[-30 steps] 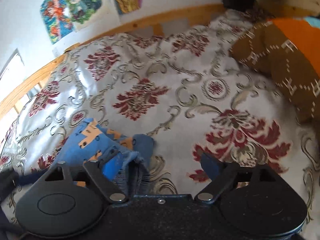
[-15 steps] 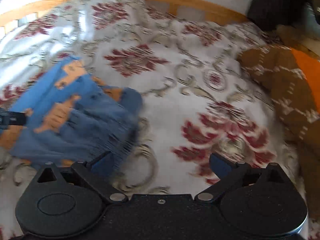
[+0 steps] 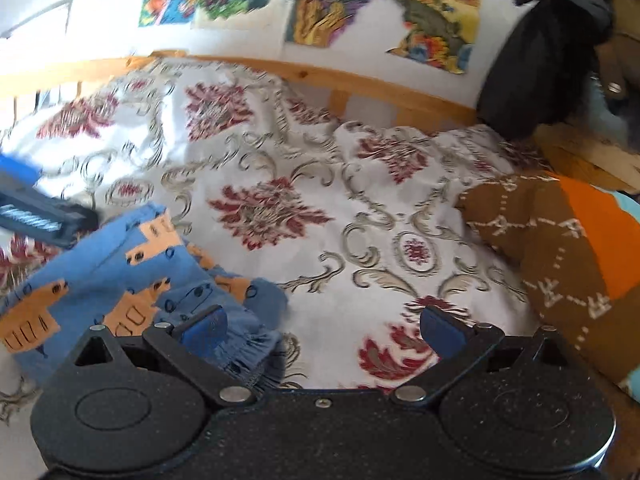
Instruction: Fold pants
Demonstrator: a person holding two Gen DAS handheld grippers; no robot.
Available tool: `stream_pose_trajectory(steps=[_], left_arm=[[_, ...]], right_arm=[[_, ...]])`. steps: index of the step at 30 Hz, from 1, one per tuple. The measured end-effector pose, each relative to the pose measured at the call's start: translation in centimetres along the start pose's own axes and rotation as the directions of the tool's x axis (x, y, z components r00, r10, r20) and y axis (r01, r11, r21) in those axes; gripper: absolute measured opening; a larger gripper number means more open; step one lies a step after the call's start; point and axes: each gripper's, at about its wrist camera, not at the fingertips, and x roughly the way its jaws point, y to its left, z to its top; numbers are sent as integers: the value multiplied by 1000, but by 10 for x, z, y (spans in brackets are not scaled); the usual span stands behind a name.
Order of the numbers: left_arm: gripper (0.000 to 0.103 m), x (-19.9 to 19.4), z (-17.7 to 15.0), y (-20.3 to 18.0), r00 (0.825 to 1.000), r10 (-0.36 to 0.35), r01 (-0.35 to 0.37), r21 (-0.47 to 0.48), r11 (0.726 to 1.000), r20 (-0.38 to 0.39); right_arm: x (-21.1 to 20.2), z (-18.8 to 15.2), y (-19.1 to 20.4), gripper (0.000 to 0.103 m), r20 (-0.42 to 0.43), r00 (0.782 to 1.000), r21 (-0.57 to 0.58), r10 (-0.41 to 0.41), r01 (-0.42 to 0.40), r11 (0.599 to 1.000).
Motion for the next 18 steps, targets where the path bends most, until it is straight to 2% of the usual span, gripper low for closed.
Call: stream_pose_trajectory(steps=[2,5,6,8,10,12,15,18], left_arm=[[96,23,1,-4,1000,22,-21,31,999,-14],[98,53,-15,9,999,19,-21,-43,999,-35],[102,61,-22,16,999,0,-5,-91,996,-52],[103,74,-33,33,994,-72,54,-207,977,-78],[103,78,-36,46,988,-127,99,-271,958,-88],[103,76,-36,51,985,-150,122,-271,955,-87],[103,60,-33,52,989,-137,118,-237,964,-63],[102,28,-27,50,990,-139,137,-137,981,-7]], right_arm=[[9,-3,4,102,-16,1000,-25,6,-6,1000],[25,-13,6,102,-67,998,-46,-3,0,999],[31,-16,4,102,-92,996,-30,-4,1,1000],[39,-18,-4,102,-120,992,48,24,-18,999],[43,-18,-10,102,-131,991,92,40,-28,995],[42,-18,-10,102,-120,992,95,40,-29,995],[27,-16,-10,102,-43,998,110,49,-44,993],[6,-9,-8,102,34,995,106,89,-92,990]])
